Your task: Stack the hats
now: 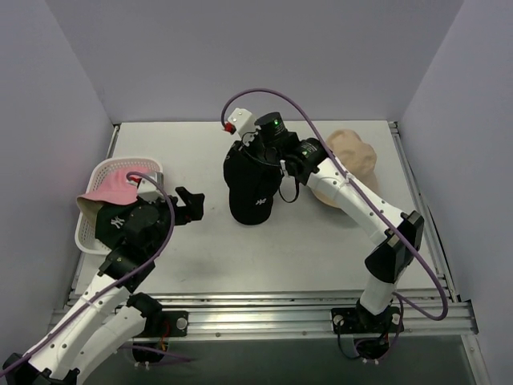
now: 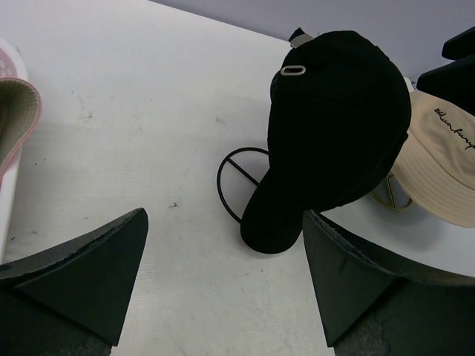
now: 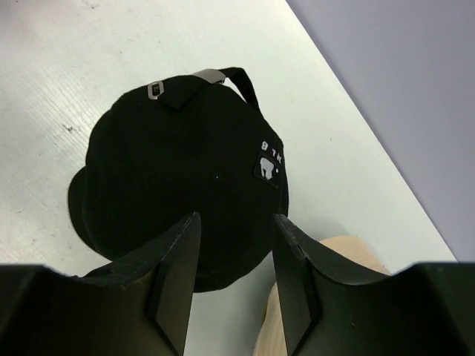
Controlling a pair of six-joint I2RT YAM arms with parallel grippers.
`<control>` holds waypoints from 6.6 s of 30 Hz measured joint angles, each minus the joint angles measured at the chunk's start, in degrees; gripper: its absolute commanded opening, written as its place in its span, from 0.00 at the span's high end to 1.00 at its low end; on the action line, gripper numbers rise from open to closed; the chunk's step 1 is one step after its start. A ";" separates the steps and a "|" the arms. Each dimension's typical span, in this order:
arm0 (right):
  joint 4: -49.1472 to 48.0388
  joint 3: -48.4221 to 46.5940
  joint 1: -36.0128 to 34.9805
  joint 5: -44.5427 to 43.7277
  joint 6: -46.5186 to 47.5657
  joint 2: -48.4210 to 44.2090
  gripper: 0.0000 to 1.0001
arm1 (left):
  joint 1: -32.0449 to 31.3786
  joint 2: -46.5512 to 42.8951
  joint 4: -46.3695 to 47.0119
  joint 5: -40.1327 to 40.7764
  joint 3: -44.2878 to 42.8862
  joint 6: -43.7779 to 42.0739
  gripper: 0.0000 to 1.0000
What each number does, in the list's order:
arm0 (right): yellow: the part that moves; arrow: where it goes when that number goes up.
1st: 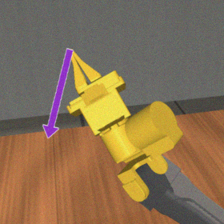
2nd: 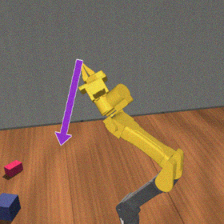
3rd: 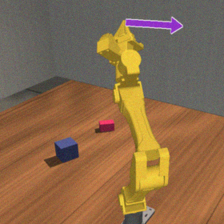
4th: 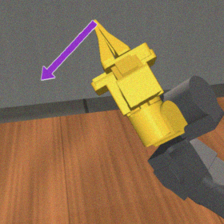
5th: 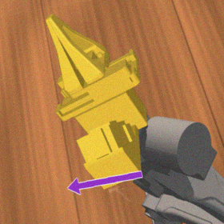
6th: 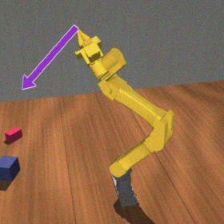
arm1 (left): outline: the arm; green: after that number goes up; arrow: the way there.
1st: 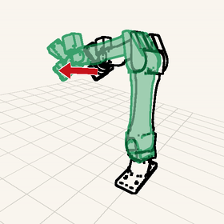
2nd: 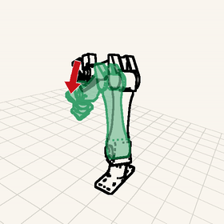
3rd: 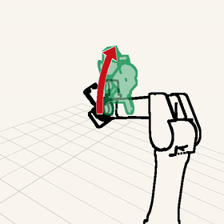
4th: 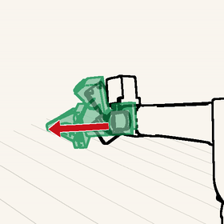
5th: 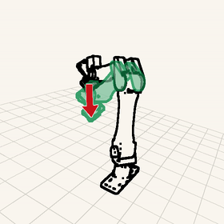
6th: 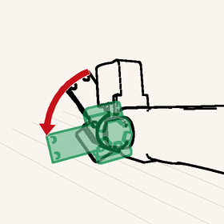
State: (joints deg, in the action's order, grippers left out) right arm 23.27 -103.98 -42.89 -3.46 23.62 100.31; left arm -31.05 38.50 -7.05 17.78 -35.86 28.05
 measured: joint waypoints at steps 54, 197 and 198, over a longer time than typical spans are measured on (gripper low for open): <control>-37.20 49.40 -3.72 -12.52 -51.74 -26.14 0.52 | 13.35 65.02 6.47 -46.36 -45.38 2.54 0.98; -28.61 57.83 -2.64 -12.66 -47.36 -40.83 0.49 | 10.86 47.47 -0.46 -23.50 -26.49 7.48 0.46; -28.37 57.83 -2.64 -12.66 -47.34 -40.83 0.49 | 10.84 46.56 -0.70 -23.26 -26.49 7.48 0.46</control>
State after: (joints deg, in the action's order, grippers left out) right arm -5.10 -46.15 -45.54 -16.12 -23.73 59.48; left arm -20.21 85.06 -7.75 -5.48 -62.35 35.53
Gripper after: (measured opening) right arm 0.512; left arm 0.529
